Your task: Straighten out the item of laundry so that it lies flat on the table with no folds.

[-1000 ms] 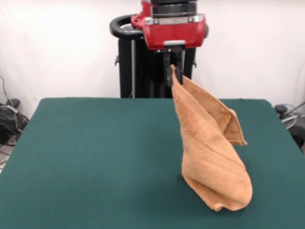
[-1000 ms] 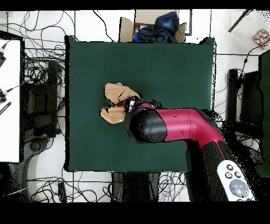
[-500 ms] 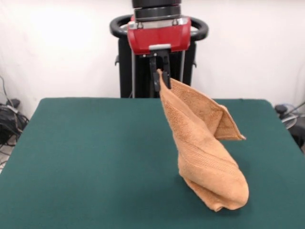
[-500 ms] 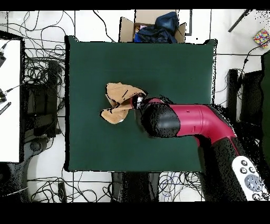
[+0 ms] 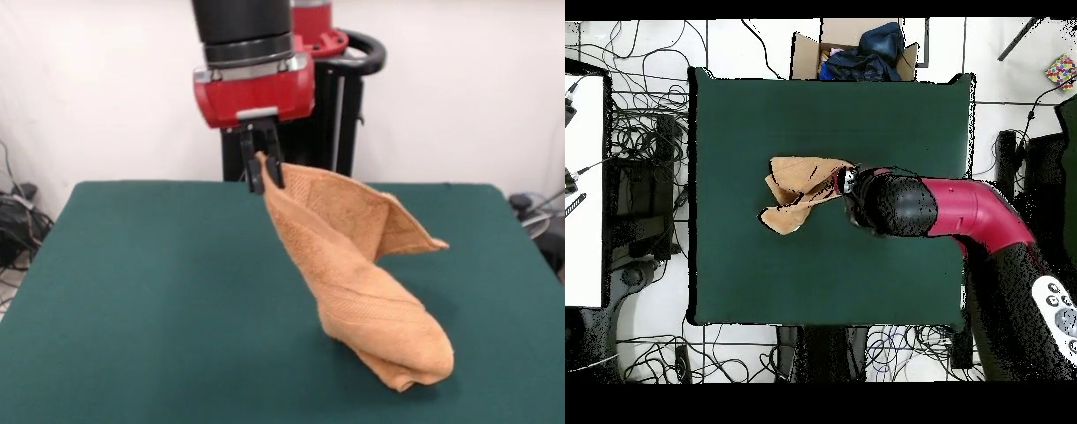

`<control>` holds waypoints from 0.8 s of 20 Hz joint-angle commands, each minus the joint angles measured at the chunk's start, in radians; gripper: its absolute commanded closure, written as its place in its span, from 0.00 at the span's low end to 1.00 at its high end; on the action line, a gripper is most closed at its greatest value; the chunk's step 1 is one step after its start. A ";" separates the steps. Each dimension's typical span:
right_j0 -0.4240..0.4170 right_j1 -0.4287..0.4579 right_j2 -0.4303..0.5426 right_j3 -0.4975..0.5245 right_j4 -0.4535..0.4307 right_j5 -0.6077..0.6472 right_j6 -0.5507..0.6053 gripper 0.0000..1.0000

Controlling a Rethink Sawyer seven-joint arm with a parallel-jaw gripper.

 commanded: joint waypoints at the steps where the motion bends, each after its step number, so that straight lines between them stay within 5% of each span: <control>1: -0.010 0.095 0.060 -0.113 -0.092 0.116 -0.256 1.00; 16: -0.035 0.171 0.062 -0.266 -0.101 0.213 -0.400 1.00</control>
